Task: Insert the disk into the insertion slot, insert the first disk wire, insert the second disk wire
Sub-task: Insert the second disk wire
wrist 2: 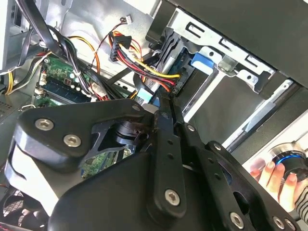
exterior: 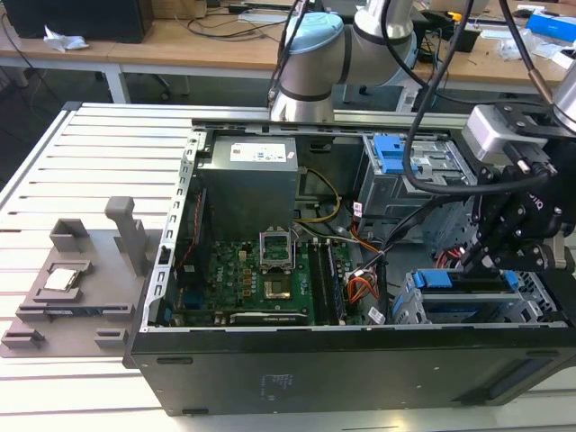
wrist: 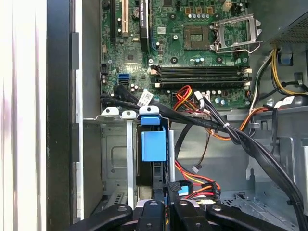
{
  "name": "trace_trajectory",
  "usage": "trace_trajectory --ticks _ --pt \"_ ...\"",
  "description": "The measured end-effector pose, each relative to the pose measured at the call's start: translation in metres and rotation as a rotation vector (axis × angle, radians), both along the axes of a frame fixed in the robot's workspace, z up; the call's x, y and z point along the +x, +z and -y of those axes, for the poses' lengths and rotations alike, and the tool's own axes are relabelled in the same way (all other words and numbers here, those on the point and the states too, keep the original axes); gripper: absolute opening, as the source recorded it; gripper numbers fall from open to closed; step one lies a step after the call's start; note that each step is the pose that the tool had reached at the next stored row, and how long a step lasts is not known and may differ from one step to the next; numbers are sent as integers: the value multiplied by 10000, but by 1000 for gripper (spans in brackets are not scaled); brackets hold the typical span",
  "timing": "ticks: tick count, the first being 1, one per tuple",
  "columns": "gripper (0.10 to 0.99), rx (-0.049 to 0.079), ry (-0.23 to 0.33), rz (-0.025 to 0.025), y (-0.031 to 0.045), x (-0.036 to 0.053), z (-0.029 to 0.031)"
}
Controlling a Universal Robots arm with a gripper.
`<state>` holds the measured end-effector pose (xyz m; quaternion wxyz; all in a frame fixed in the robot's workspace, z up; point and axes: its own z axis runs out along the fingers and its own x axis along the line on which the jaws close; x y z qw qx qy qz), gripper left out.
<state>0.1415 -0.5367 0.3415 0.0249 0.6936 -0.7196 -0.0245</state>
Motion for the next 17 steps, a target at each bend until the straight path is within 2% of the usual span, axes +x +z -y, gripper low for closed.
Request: trace_trajectory --ticks 11,13,14,15,17 --pt "149 4 6 3 -55 3 6" --pt "161 5 6 1 -57 3 7" --pt "224 3 6 0 -55 2 6" --pt "224 4 6 1 -42 3 7" --pt "224 3 6 3 45 2 7"
